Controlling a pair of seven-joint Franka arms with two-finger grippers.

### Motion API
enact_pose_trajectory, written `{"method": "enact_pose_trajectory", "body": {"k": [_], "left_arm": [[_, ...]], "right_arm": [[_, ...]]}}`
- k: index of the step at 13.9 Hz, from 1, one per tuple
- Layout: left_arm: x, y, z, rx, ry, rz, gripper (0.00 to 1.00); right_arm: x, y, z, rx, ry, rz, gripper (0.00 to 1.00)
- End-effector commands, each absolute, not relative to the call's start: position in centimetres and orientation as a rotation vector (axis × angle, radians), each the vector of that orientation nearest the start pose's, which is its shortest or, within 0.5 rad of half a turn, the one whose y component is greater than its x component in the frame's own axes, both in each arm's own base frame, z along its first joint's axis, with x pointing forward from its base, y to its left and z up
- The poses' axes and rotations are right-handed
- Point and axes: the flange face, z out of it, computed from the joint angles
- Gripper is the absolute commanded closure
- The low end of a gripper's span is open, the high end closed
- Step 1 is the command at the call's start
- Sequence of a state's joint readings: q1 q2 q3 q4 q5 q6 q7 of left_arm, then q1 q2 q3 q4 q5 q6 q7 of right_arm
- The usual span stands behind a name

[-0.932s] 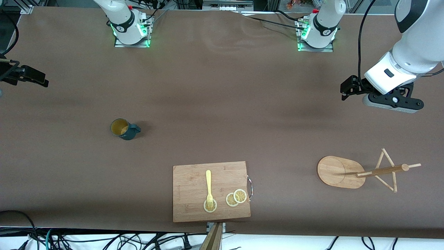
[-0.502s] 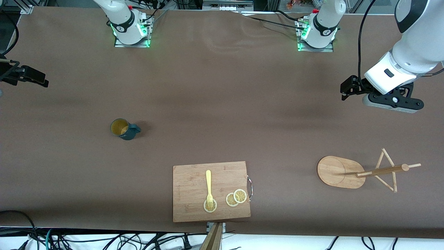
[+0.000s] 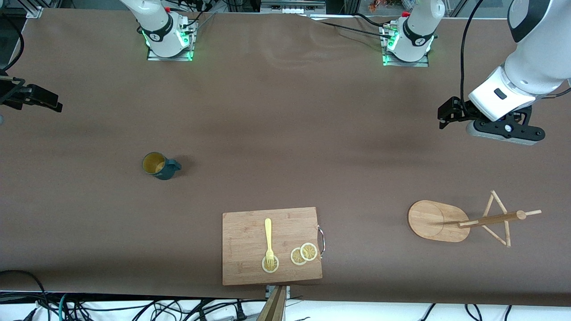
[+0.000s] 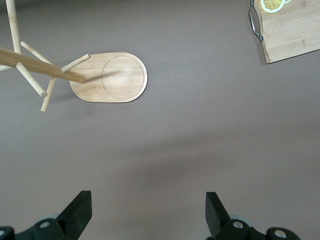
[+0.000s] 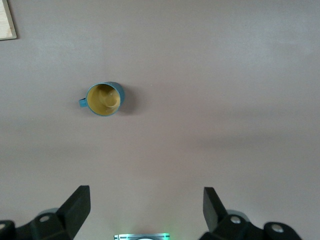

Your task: Pass cup and hang on rack

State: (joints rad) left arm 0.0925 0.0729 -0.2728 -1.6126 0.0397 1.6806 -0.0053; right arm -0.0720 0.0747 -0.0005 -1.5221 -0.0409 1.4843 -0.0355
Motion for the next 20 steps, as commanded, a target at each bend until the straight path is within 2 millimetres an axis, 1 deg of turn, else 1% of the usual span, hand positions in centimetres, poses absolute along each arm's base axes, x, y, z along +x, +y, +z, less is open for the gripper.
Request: {"method": "enact_pose_trajectory", "body": {"k": [1, 6, 9, 12, 14, 17, 19, 20], "left_arm": [[57.5, -9.6, 58.1, -3.130, 0.266, 0.010, 0.00], [57.5, -9.6, 58.0, -3.131, 0.264, 0.012, 0.00], [57.4, -9.6, 58.0, -3.130, 0.262, 0.020, 0.00], [57.4, -9.7, 58.0, -3.130, 0.262, 0.020, 0.00], [57.4, -9.7, 58.0, -3.130, 0.264, 0.020, 0.00], [57.4, -9.7, 58.0, -3.132, 0.262, 0.022, 0.00], [57.4, -9.7, 58.0, -3.132, 0.262, 0.022, 0.00], [57.4, -9.6, 58.0, -3.132, 0.262, 0.022, 0.00]], "right_arm": [[56.8, -4.6, 60.2, -3.148, 0.069, 0.168, 0.00], [56.9, -4.6, 60.2, -3.145, 0.071, 0.165, 0.00], [57.1, -4.2, 60.2, -3.144, 0.063, 0.143, 0.00], [58.0, -4.1, 58.4, -3.139, 0.053, 0.184, 0.00], [58.4, -3.6, 57.7, -3.134, 0.036, 0.193, 0.00], [60.6, -2.7, 52.9, -3.129, 0.007, 0.286, 0.00], [61.8, -1.6, 50.2, -3.126, -0.023, 0.310, 0.00], [62.3, -0.6, 49.1, -3.125, -0.037, 0.318, 0.00]]}}
